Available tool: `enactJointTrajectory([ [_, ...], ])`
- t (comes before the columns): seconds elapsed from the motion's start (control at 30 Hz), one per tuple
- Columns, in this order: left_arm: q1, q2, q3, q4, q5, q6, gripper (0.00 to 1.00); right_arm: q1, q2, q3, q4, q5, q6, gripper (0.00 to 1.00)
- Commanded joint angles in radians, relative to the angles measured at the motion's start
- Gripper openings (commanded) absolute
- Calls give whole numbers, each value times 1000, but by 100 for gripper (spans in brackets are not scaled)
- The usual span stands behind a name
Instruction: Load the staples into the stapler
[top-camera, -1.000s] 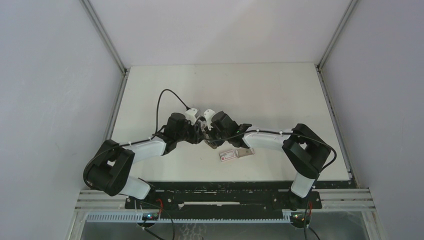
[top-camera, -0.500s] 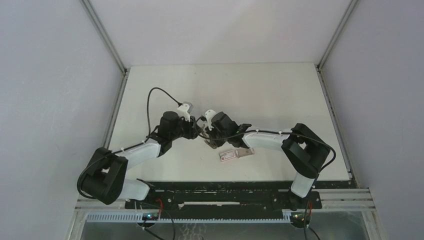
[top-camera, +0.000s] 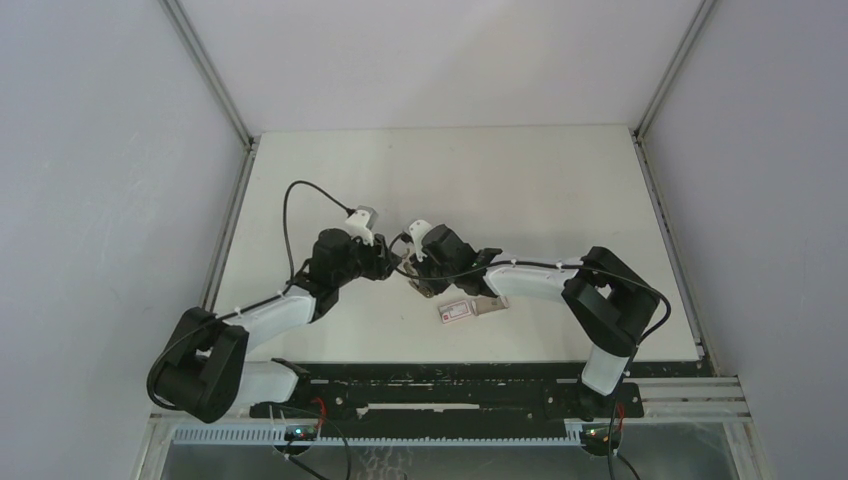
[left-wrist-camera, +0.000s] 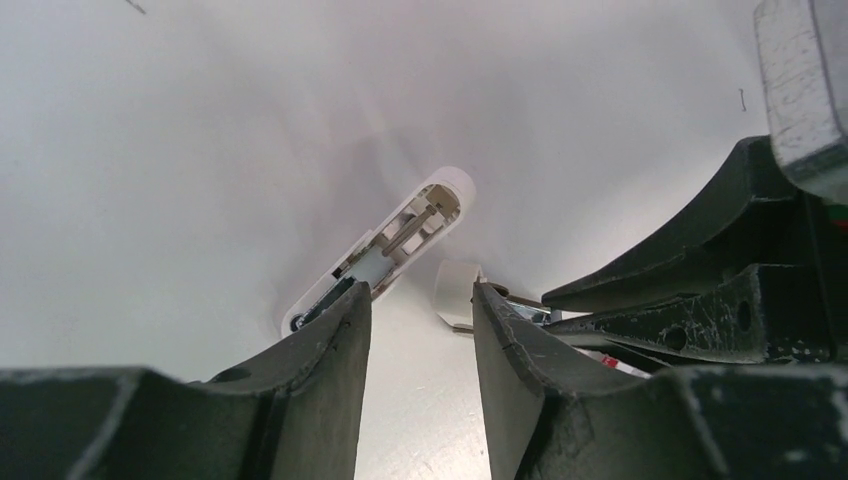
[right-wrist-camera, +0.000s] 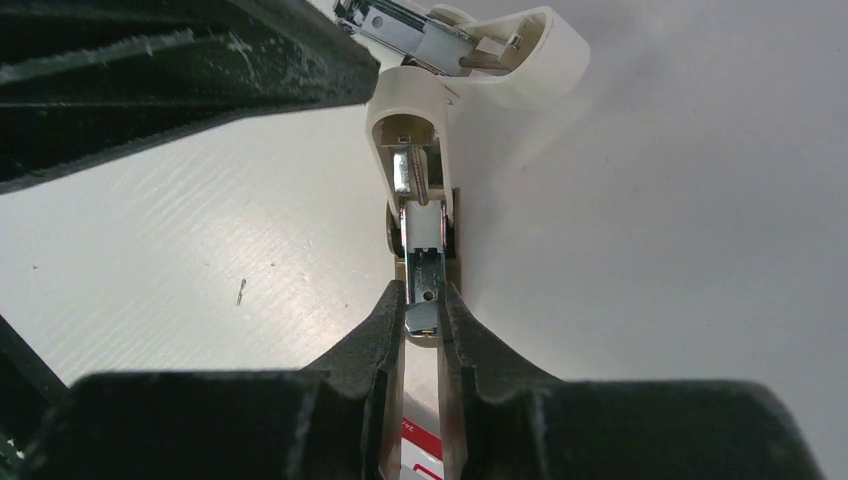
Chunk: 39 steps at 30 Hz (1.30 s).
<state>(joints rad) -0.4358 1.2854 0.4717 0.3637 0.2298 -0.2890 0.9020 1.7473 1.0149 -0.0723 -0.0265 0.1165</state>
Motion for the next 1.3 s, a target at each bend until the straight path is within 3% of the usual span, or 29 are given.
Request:
enactJointTrajectory([
  [0.0, 11, -63, -33, 69, -59, -21, 47, 13, 10, 40, 31, 8, 22, 11],
  [0.2, 16, -99, -55, 70, -110, -24, 47, 16, 23, 54, 16, 21, 31, 11],
  [1.27, 28, -103, -57, 69, -102, -30, 47, 18, 52, 66, 2, 73, -2, 9],
])
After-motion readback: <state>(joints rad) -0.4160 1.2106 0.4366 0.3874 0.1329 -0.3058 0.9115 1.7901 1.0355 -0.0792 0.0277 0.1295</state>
